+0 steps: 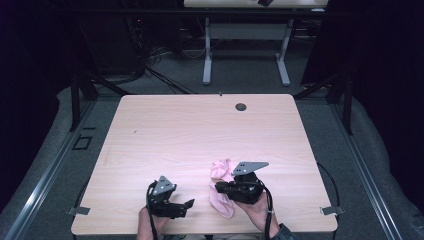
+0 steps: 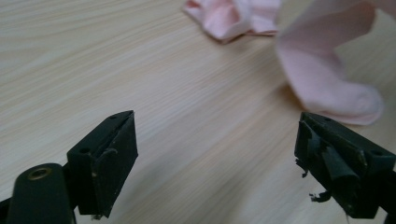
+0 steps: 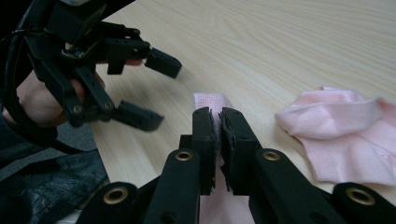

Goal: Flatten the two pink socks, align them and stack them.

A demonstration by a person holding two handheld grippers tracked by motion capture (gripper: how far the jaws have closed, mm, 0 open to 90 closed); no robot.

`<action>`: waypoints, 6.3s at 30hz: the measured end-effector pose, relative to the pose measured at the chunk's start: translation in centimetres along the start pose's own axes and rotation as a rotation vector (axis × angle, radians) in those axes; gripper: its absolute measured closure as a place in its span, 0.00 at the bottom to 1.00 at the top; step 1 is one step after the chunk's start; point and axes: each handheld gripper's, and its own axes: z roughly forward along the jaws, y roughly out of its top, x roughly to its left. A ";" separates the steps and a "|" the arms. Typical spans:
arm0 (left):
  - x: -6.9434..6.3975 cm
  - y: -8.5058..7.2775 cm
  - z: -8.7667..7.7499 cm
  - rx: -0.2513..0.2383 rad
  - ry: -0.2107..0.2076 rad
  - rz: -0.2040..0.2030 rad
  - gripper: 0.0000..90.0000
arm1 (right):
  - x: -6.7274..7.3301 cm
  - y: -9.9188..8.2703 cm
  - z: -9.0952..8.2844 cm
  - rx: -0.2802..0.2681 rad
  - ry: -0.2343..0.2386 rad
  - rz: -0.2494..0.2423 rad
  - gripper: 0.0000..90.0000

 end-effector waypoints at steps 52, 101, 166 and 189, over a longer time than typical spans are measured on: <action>-1.3 5.9 3.4 0.176 -0.101 0.039 1.00 | -4.3 -3.8 -0.2 0.032 -0.154 0.179 0.93; -3.0 2.6 3.2 0.240 0.070 0.078 1.00 | -5.1 -6.0 -0.3 0.181 -0.222 0.097 0.94; 0.9 8.7 6.6 0.122 -0.073 0.106 0.98 | -6.8 -1.8 3.1 0.146 -0.189 -0.087 0.95; 5.1 8.5 4.1 0.156 0.039 -0.028 0.76 | -8.6 -2.9 2.0 0.217 -0.179 -0.077 0.92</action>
